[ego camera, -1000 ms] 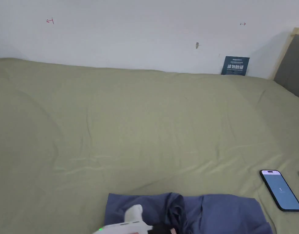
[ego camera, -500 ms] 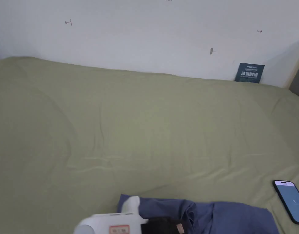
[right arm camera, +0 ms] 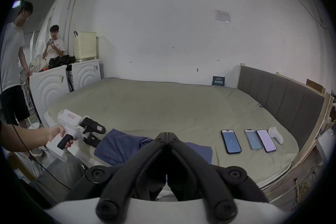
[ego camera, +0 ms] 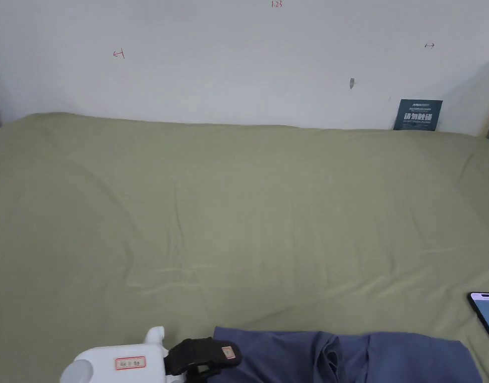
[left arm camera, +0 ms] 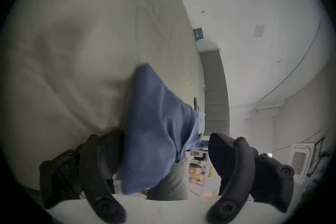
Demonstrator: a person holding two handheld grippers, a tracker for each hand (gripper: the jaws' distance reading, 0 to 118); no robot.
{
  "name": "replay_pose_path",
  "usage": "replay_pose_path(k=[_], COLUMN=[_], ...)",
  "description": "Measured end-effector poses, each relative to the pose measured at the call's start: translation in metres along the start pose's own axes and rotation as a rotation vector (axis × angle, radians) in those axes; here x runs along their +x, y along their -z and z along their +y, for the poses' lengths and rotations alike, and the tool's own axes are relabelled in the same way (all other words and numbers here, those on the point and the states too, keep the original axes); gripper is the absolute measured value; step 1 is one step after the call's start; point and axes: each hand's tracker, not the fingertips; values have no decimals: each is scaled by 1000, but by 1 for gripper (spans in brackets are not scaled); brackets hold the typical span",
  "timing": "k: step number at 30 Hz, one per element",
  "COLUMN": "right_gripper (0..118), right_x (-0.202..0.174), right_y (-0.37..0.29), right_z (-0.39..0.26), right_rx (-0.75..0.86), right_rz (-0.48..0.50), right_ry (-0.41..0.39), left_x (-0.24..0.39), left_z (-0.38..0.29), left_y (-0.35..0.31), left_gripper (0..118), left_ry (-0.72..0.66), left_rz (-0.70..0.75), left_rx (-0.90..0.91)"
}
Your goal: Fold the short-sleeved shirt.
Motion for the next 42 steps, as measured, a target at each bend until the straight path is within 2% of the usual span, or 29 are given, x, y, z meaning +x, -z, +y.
replay_pose_path(k=[1,2,3,5,7,10,13,15,20,23,26,33,38,39,40,41,42], right_gripper=[0,0,0,0,0,0,0,0,0,0,0,0,0,0,0,0,0], right_x=[1,1,1,2,4,5,3,3,-5,-10,-13,-7,4,5,6,7,7], right_y=[0,0,-1,-4,-7,-6,-5,-1,12,17,21,12,7,6,5,4,4], right_z=[0,0,-1,0,0,0,0,-1,-4,-4,-5,-2,-4,-5,-5,-6,-6], right_rx=[-3,-3,-1,4,7,-8,-12,-14,-22,-23,-30,-26,-39,-41,-45,-47,-48], right_rz=[1,-1,-10,-22,-24,-32,-31,-18,8,31,41,10,-28,-37,-40,-42,-44], right_ry=[6,6,2,-3,1,-10,-23,-15,-14,-16,-26,-32,-10,-8,-6,-5,-4], left_x=[-1,0,4,5,-2,19,40,56,111,128,133,129,126,122,116,109,105], left_z=[-1,-2,-5,-7,-11,-10,-2,6,1,-6,-11,-17,-32,-32,-30,-28,-31], left_y=[12,19,21,25,15,-12,-59,-95,-160,-171,-152,-57,18,29,41,49,56], left_gripper=[84,54,8,8,8,8,8,8,8,8,8,8,9,13,27,51,80], left_ry=[-18,-1,22,84,10,140,189,234,376,417,438,481,544,539,524,502,458], left_rz=[-11,-36,10,257,69,183,177,235,548,579,518,358,387,399,388,361,346], left_rx=[-41,-49,-18,36,45,102,158,207,313,354,331,132,-10,-34,-71,-91,-86])
